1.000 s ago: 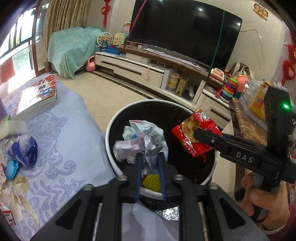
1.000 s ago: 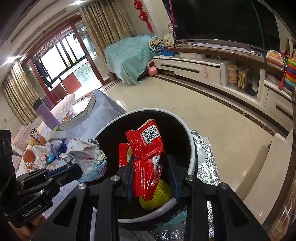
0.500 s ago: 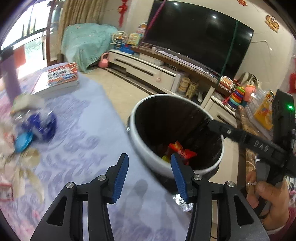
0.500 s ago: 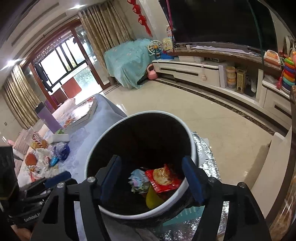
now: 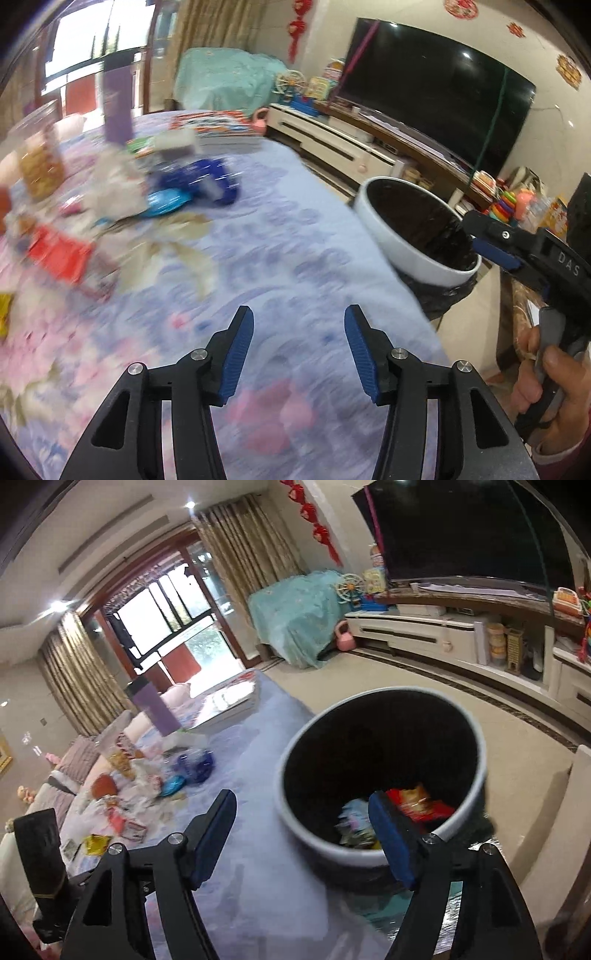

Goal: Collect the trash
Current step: 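Move both open tools back over the table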

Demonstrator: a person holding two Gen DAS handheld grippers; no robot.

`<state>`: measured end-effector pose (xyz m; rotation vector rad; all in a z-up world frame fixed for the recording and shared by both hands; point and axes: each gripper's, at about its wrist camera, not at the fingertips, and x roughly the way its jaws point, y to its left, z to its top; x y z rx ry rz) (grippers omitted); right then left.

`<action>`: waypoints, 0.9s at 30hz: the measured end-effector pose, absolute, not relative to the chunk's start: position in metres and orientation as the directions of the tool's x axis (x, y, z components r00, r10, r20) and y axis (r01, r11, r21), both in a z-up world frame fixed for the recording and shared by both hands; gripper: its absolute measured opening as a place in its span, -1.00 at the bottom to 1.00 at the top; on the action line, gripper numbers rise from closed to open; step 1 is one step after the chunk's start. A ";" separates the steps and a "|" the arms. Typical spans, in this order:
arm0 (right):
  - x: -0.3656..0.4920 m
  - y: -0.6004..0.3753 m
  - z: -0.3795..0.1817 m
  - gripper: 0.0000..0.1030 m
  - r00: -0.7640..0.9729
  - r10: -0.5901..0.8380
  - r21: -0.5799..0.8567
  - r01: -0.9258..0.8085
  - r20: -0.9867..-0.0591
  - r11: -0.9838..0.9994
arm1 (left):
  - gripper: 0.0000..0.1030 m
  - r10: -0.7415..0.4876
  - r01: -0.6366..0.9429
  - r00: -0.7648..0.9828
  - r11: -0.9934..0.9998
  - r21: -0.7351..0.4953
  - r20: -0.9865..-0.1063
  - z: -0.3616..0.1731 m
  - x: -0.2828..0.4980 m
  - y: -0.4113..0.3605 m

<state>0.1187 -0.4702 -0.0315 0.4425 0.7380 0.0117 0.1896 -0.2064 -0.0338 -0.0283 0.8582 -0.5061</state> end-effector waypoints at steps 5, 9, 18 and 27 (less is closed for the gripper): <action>0.121 -0.438 -0.038 0.49 0.722 0.217 0.405 0.095 -0.656 0.909 | 0.00 -0.393 0.342 0.567 0.912 -0.228 -0.724 -0.035 0.170 -0.162; 0.125 -0.410 -0.045 0.49 0.698 0.248 0.393 0.052 -0.672 0.918 | 0.00 -0.364 0.274 0.577 0.930 -0.247 -0.731 -0.037 0.160 -0.131; 0.128 -0.350 -0.058 0.49 0.638 0.335 0.396 -0.050 -0.694 0.917 | 0.02 -0.287 0.139 0.618 0.956 -0.258 -0.732 -0.022 0.139 -0.071; 0.136 -0.291 -0.062 0.50 0.577 0.421 0.374 -0.206 -0.700 0.904 | 0.11 -0.209 0.027 0.635 0.968 -0.249 -0.744 -0.021 0.125 -0.025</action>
